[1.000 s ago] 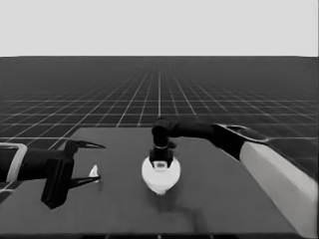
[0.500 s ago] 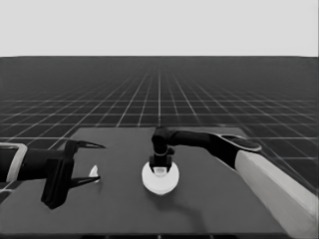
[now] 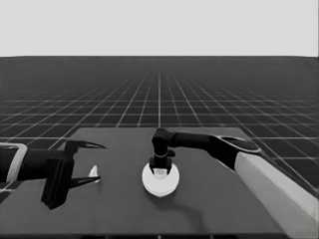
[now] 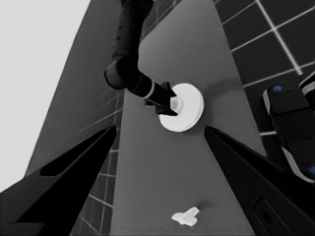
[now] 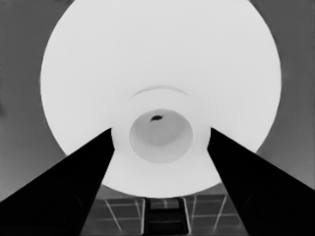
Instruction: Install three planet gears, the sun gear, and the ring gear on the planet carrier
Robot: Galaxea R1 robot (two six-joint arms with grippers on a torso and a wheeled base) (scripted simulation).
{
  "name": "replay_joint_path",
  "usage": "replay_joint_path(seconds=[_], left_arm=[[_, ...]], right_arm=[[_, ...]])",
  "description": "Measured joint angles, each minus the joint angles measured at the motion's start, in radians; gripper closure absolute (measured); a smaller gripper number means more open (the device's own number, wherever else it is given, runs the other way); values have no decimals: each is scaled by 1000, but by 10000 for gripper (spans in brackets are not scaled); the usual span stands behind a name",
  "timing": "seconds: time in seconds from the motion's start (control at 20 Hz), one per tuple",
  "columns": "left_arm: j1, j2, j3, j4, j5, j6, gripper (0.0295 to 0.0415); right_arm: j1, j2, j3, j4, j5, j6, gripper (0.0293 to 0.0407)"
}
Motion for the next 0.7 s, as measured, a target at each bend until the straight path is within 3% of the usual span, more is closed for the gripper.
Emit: replay_joint_path(seconds=[0.7], left_arm=[[0, 0, 0, 0, 0, 0, 326]], right_arm=[[-1, 0, 0, 0, 0, 122, 352]])
